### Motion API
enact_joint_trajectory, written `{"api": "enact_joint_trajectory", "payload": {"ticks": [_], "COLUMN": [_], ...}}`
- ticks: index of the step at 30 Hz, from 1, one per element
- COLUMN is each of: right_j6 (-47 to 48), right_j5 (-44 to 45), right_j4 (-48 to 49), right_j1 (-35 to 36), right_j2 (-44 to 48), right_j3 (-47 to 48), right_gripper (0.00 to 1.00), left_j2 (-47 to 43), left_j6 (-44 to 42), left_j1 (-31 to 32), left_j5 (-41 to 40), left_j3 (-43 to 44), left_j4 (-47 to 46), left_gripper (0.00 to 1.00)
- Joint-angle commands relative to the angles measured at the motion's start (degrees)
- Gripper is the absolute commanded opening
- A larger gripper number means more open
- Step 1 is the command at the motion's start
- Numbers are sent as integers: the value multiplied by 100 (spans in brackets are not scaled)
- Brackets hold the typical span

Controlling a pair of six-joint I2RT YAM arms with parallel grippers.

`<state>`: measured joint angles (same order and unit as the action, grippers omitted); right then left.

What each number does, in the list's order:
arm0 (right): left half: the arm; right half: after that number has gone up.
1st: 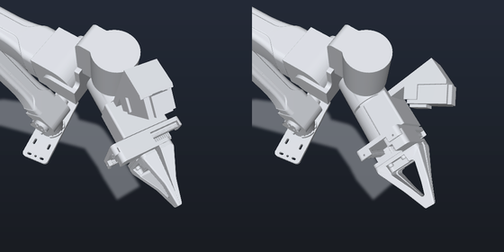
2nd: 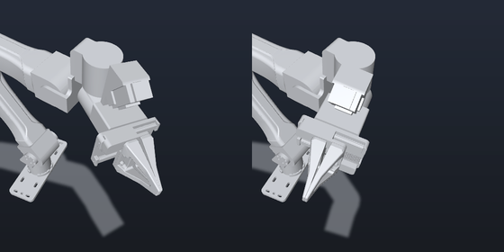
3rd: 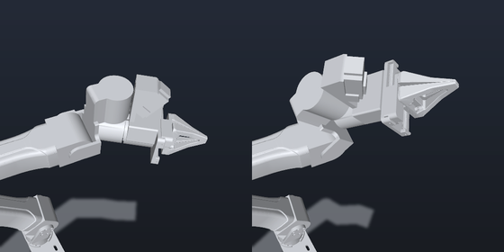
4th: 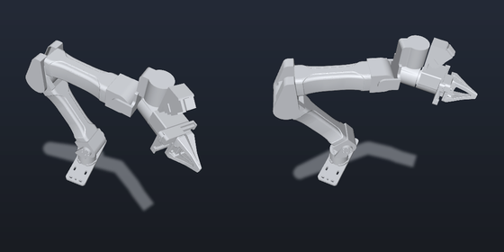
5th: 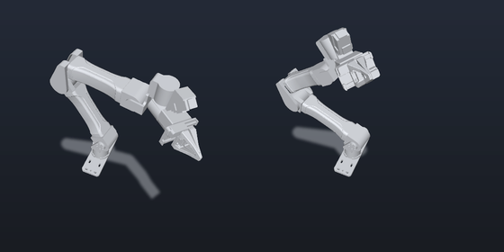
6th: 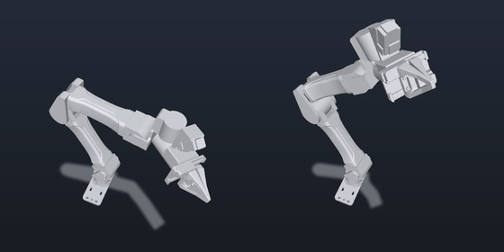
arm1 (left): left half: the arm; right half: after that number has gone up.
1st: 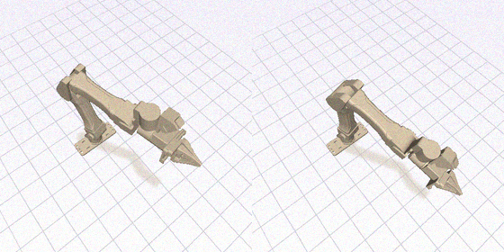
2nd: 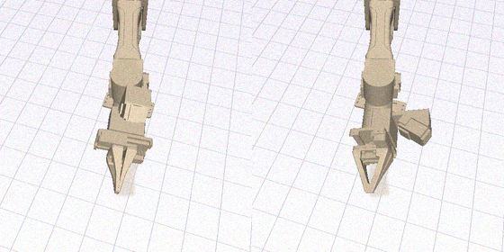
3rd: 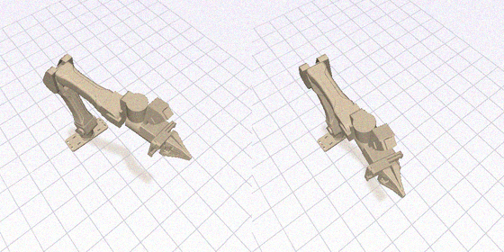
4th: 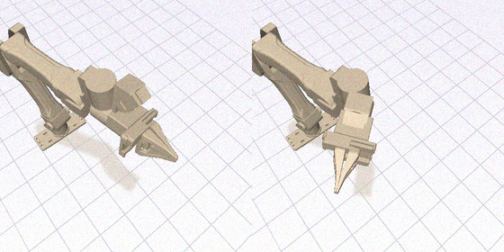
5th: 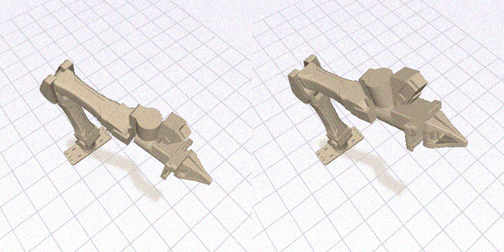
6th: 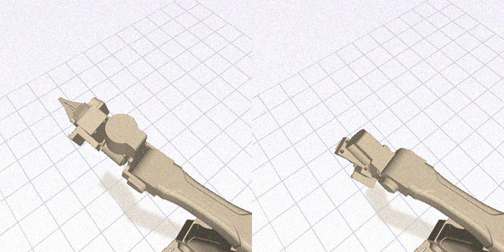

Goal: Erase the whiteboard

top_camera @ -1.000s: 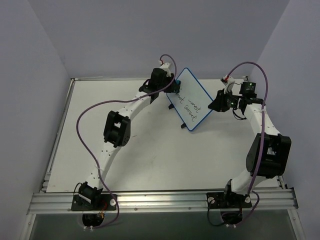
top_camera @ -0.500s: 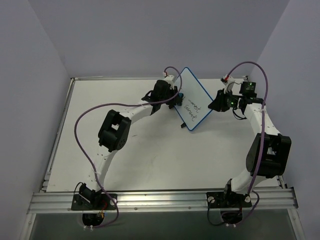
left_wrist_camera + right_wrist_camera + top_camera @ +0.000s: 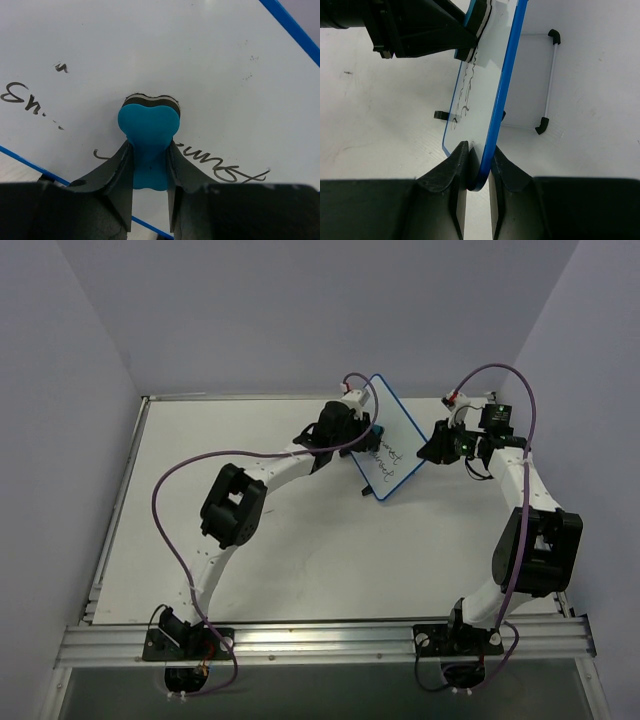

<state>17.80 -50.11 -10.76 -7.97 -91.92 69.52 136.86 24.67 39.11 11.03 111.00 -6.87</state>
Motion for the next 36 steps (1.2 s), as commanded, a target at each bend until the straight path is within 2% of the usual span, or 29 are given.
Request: {"api": "enact_joint_trajectory", "payload": {"ticks": [1,7,10,20,25,29,34,36], "right_j6": [391,399,417,373,373,364,356,355], "right_j5": [-395,-386,-377,-307,-315,-315,-324,-333], "right_j4": [-242,-251,-242,-180,-189,-172,-172,-172], "right_j1": [322,340,348,331,331,331,340,340], "right_j2": [122,130,122,139,122,139,139,157], "right_j3": [-105,-114,-114,-105,-105,-114,-122,-122], "right_gripper": [0,0,0,0,0,0,0,0], "left_j2": [429,1219,1536,2047,2038,1731,1099,1010], "left_j6": [407,662,689,926,1040,988,1119,1190], "left_j1": [-105,-606,-721,-870,-827,-625,-343,-186], "left_j5": [251,128,207,251,504,663,997,1112], "left_j3": [667,2046,2469,3068,2972,2375,1085,941], "left_j4": [79,1018,1179,1751,1813,1488,276,117], "left_gripper": [2,2,2,2,2,2,2,2]}}
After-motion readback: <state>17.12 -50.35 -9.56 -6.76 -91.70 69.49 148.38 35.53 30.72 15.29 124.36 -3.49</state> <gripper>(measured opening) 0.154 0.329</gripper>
